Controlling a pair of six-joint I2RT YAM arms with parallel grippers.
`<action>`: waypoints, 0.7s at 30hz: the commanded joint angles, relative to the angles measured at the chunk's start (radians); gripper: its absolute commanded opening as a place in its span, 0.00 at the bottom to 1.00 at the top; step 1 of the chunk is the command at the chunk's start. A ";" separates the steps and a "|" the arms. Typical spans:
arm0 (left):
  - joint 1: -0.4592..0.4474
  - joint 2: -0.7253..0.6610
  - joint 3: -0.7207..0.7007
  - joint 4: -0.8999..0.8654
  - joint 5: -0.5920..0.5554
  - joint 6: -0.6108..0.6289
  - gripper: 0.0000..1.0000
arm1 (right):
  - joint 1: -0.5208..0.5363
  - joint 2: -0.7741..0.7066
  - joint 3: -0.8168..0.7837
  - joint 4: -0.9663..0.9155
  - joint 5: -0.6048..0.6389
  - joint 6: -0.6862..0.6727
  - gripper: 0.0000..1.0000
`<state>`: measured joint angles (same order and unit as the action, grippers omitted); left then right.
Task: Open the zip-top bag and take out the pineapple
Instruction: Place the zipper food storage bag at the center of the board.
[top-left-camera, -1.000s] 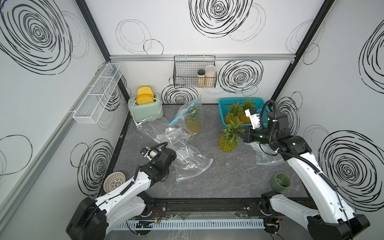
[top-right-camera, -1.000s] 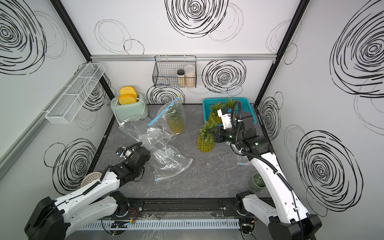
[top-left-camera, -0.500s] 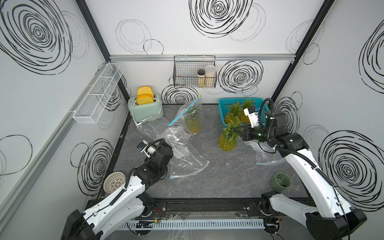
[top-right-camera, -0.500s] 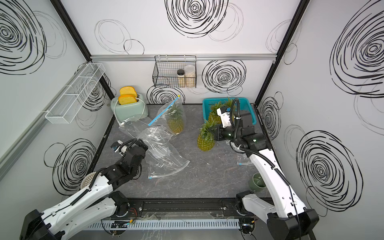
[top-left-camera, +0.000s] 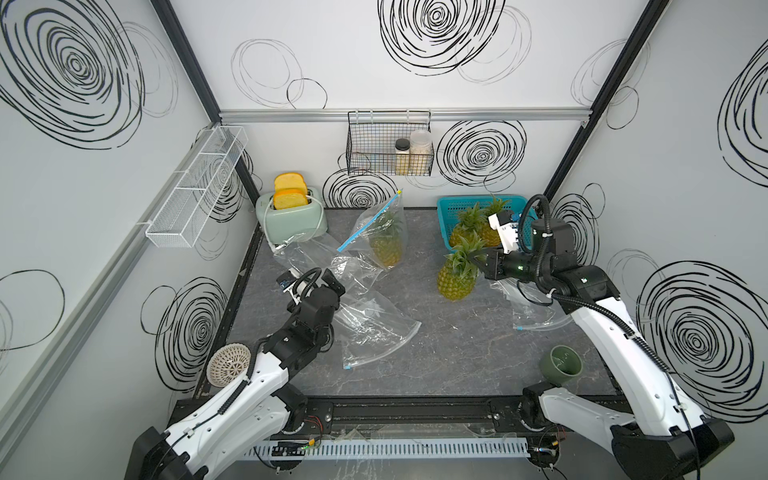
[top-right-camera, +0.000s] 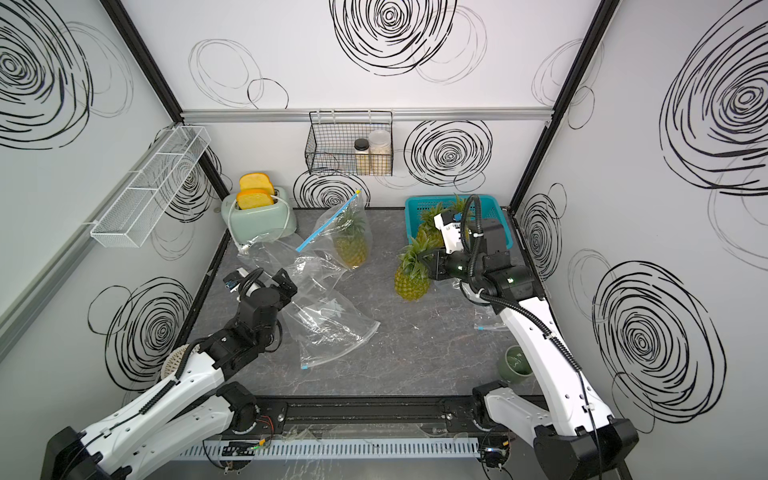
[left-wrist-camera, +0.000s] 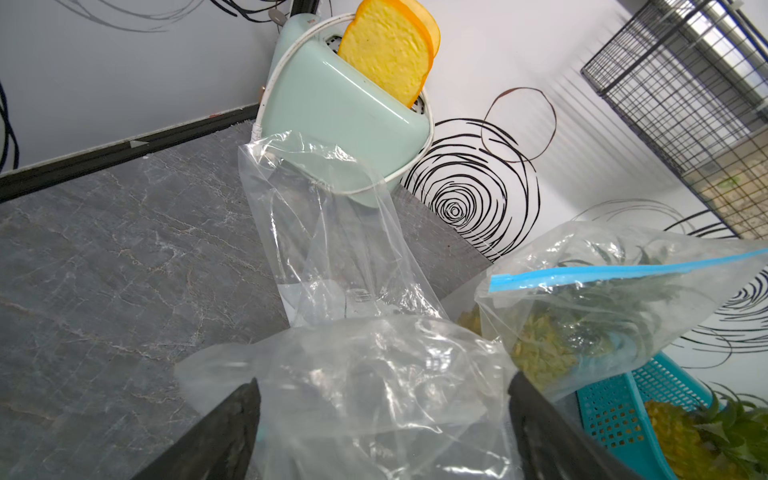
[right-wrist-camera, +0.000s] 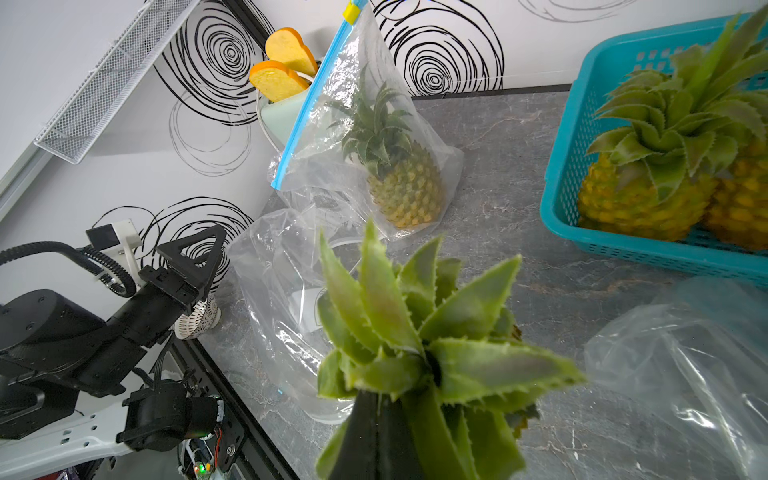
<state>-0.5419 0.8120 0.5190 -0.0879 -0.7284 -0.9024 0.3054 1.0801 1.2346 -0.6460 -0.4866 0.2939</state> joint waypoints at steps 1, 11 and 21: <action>0.006 -0.022 0.046 0.020 0.013 0.094 0.96 | -0.003 -0.011 0.051 0.094 -0.021 -0.023 0.00; 0.003 -0.018 0.063 0.053 0.313 0.252 0.30 | -0.002 -0.003 0.054 0.093 -0.024 -0.032 0.00; -0.015 0.071 -0.009 -0.060 0.446 0.220 0.11 | -0.003 0.018 0.082 0.058 0.021 -0.064 0.00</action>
<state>-0.5518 0.8524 0.5423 -0.1257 -0.3305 -0.6762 0.3050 1.1030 1.2537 -0.6441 -0.4725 0.2619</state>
